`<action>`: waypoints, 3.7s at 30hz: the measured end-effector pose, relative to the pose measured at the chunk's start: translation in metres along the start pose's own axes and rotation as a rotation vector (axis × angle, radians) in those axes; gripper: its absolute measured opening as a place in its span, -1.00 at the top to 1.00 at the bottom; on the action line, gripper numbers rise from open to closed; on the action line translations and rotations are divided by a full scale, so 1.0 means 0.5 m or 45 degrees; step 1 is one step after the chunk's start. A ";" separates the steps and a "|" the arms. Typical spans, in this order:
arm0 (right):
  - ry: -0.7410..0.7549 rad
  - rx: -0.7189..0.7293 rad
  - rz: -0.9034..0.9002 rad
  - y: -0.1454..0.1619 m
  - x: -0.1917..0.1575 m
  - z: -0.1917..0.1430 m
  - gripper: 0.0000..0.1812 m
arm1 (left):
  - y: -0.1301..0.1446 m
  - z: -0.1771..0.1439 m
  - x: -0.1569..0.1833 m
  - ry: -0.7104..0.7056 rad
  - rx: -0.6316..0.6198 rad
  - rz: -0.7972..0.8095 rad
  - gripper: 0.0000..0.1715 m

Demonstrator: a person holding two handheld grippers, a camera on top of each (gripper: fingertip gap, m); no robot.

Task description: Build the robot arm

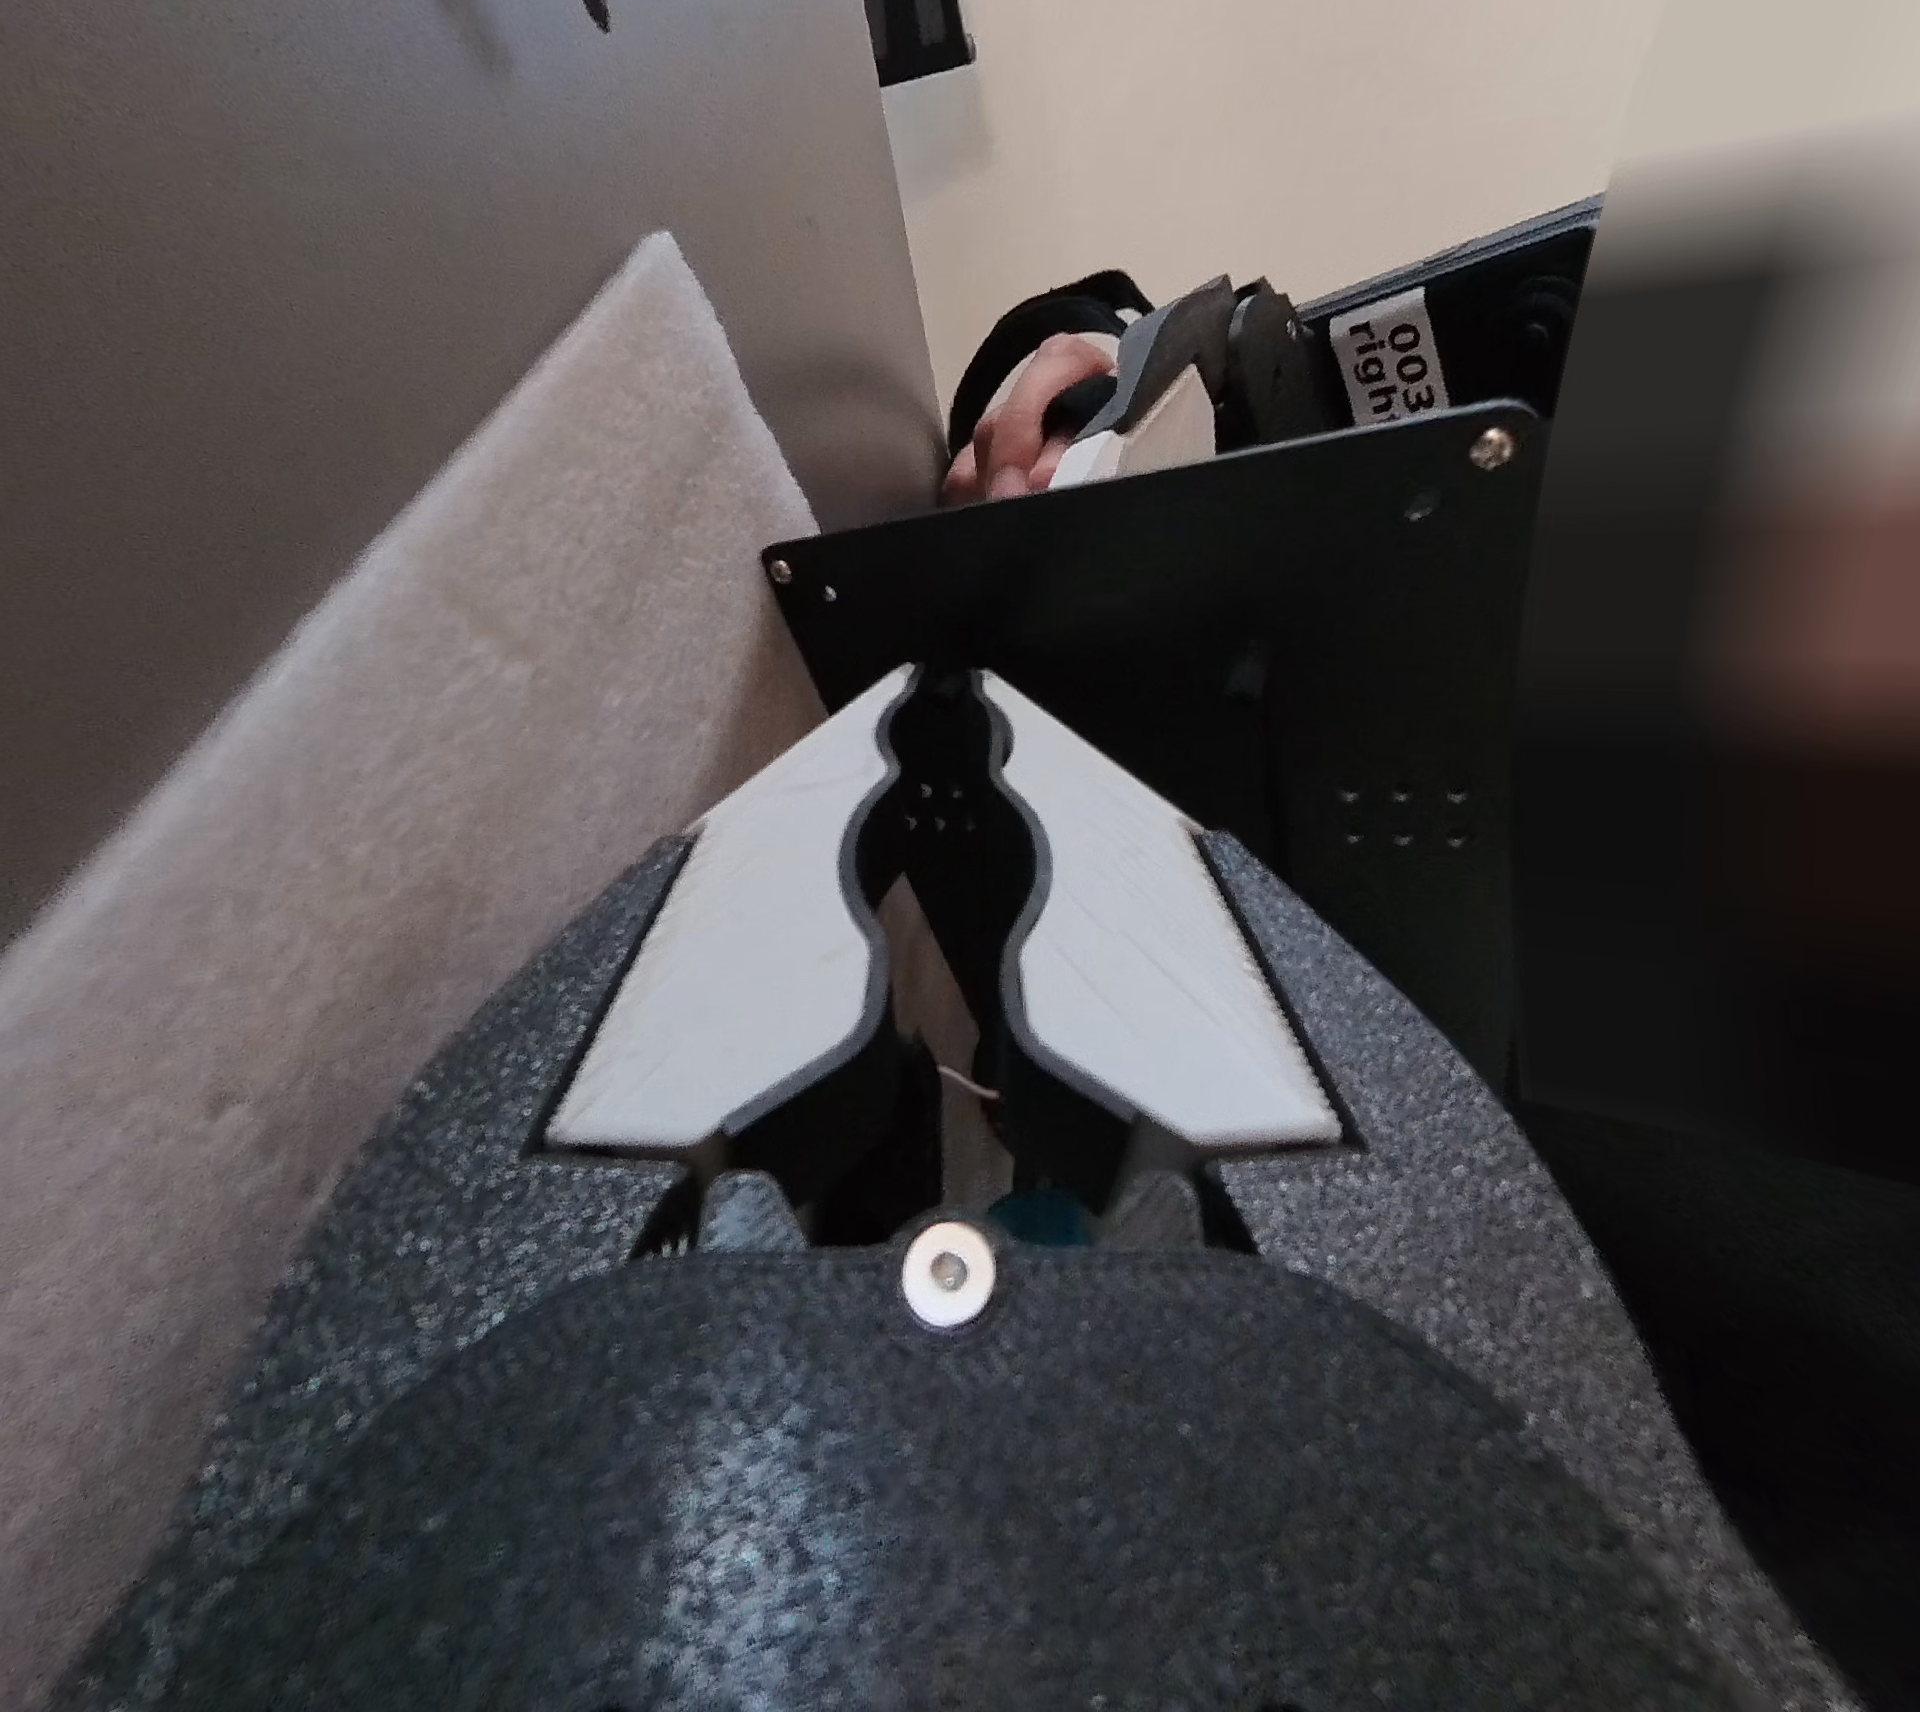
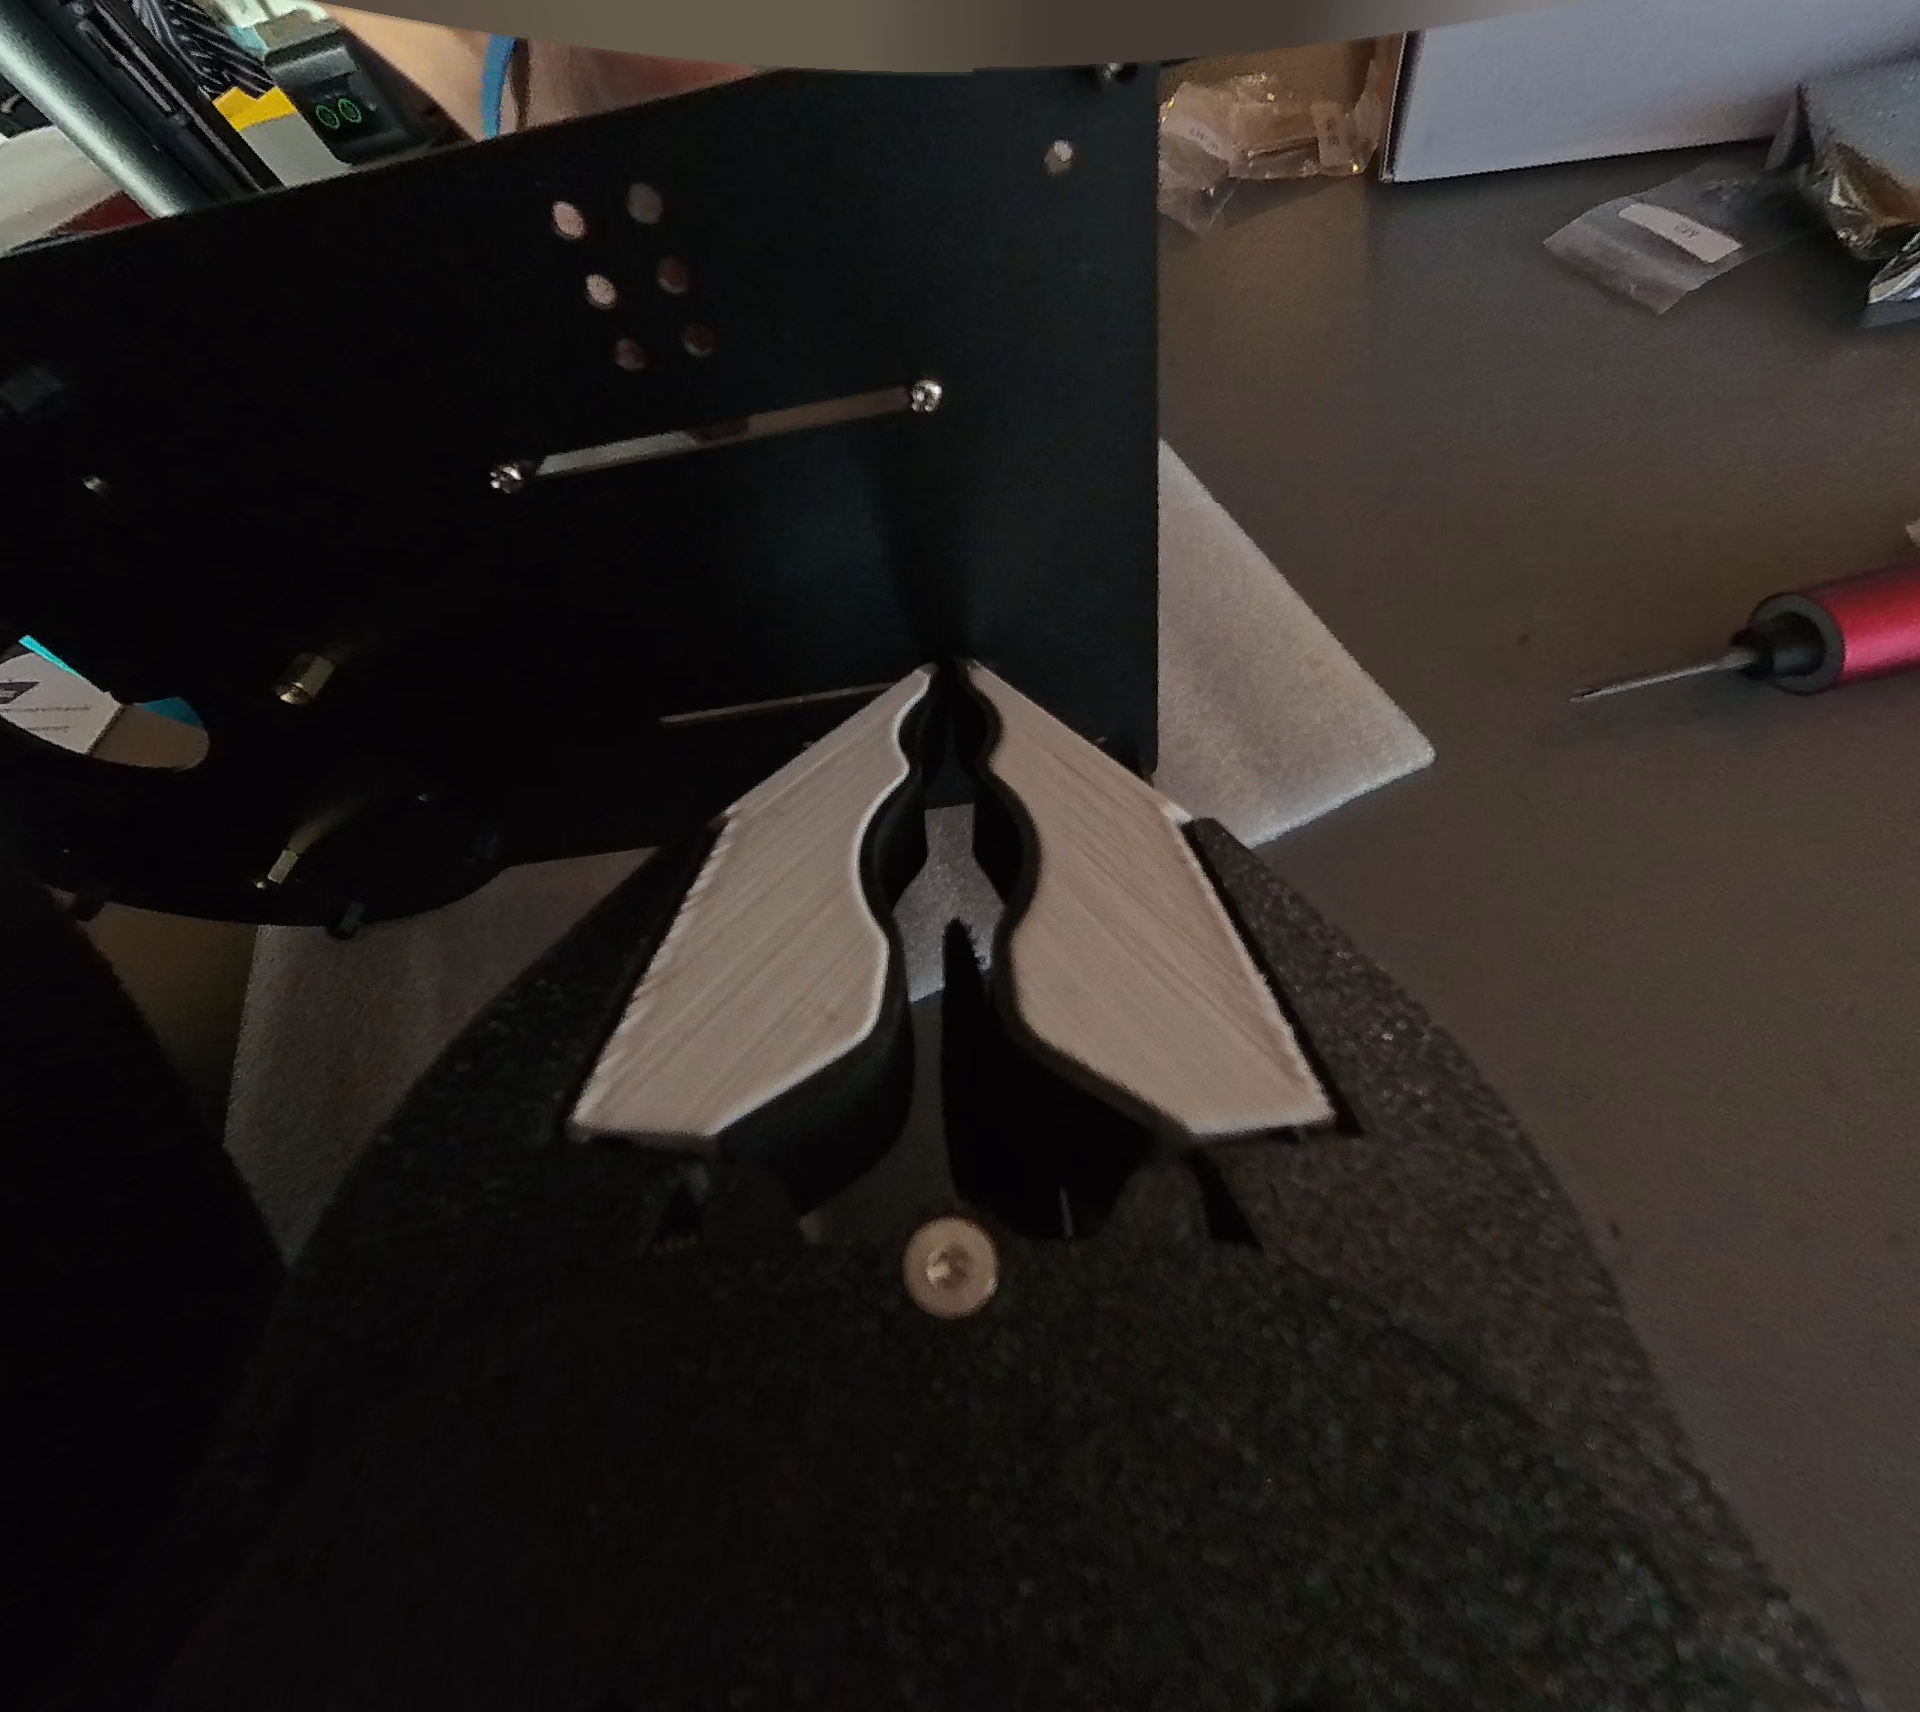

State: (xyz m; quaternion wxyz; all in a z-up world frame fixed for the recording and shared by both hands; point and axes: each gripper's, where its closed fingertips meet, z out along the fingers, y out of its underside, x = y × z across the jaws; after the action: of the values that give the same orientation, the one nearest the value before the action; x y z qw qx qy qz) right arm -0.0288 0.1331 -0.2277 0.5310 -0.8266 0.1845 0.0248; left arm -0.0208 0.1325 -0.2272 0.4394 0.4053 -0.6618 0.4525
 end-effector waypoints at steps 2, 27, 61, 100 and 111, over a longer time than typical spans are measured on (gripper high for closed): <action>0.000 -0.001 -0.001 0.000 0.000 0.001 1.00 | 0.003 -0.002 0.000 -0.015 -0.038 0.041 0.92; -0.035 -0.003 0.057 0.002 0.003 -0.001 1.00 | 0.005 0.002 -0.001 0.054 -0.079 0.001 0.92; -0.010 -0.006 0.032 0.002 0.002 0.002 1.00 | 0.010 -0.006 -0.007 -0.113 0.012 -0.180 0.78; 0.084 -0.003 -0.037 -0.002 0.011 0.006 1.00 | 0.009 -0.009 -0.008 0.032 0.042 -0.180 0.86; 0.064 -0.008 -0.017 -0.003 0.012 0.009 1.00 | 0.017 0.002 -0.009 -0.100 -0.055 0.132 0.96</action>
State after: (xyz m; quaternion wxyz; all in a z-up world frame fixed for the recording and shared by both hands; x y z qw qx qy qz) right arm -0.0219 0.1363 -0.2296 0.5240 -0.8298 0.1920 0.0012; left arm -0.0277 0.1345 -0.2338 0.3977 0.3784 -0.7082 0.4440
